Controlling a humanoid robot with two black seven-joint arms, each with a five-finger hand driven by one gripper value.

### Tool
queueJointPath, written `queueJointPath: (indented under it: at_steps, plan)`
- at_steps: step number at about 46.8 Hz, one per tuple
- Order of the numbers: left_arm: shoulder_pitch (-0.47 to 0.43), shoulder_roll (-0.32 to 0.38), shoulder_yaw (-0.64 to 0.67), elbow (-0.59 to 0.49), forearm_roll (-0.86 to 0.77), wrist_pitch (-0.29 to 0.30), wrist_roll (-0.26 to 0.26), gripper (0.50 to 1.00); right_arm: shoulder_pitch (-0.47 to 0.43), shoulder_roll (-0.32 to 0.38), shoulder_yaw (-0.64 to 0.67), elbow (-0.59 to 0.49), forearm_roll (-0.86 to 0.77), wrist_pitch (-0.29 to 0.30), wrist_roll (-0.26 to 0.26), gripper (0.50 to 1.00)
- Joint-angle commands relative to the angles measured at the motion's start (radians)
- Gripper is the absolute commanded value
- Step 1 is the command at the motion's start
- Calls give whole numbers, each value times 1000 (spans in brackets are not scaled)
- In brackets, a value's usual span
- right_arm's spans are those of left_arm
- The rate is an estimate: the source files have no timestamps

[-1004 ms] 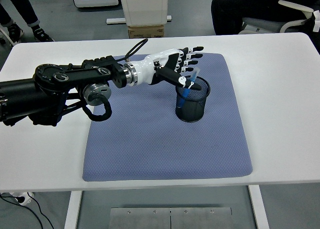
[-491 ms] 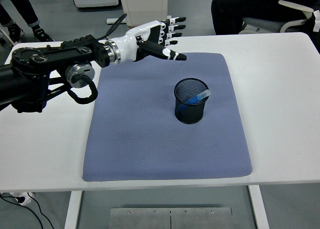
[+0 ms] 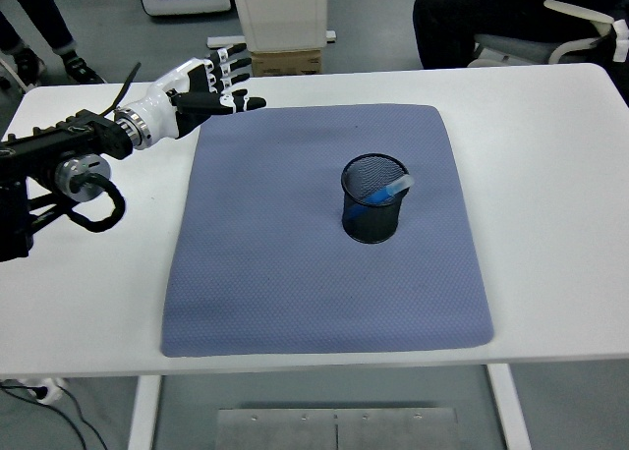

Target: Left hand places marker in pen holder

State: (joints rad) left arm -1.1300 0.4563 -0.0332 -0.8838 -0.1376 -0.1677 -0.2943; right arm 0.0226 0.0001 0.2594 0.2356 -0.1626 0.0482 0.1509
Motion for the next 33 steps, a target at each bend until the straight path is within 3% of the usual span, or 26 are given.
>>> queueJointPath:
  at_steps: [1,10,33]
  plan:
    - [88,5,-140,2,7,-3,1,1000,-1,0,0,-1,0,1,-1,1000]
    - [228,33,-329,5,15,-10,-2,1000,0,0,0,1,0,1,-1,1000]
    - [334,35,-470,141,0,-6,-2,1000,0,0,0,-1,0,1,-1,1000]
